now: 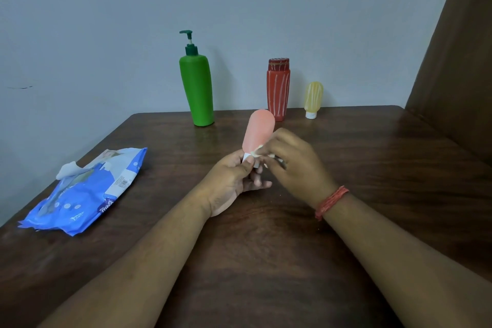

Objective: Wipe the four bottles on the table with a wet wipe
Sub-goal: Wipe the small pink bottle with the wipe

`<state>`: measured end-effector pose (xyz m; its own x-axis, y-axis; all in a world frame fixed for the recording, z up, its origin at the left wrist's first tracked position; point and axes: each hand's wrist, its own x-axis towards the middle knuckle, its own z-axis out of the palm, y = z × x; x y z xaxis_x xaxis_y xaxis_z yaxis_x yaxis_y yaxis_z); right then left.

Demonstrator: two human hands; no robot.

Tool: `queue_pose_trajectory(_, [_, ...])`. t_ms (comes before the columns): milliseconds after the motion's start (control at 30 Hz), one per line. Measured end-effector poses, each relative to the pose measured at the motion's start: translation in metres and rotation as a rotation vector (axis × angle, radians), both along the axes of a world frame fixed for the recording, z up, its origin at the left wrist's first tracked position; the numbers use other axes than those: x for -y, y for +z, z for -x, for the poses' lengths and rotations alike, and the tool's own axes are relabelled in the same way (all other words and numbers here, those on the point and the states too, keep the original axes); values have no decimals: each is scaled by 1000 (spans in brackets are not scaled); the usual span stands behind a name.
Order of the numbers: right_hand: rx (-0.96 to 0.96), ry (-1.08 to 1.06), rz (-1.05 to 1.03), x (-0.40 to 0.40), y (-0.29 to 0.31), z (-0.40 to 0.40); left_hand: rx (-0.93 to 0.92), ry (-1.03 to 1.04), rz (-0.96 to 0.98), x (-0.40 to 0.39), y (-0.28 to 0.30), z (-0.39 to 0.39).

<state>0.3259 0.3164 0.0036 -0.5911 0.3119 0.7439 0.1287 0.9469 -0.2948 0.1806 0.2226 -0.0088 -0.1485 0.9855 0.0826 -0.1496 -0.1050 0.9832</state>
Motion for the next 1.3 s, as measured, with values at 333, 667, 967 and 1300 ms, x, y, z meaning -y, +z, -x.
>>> queue_pose_trajectory(333, [71, -80, -264, 0, 10, -3, -440, 138, 41, 0, -4, -4])
queue_pose_trajectory(667, [-73, -206, -203, -7, 16, -6, -324, 116, 40, -3, -4, -5])
queue_pose_trajectory(967, [-118, -153, -164, -9, 10, -4, -4, 52, -55, -1, 0, -7])
queue_pose_trajectory(1300, [-377, -237, 101, -17, 16, -11, -41, -149, 20, 0, -5, -6])
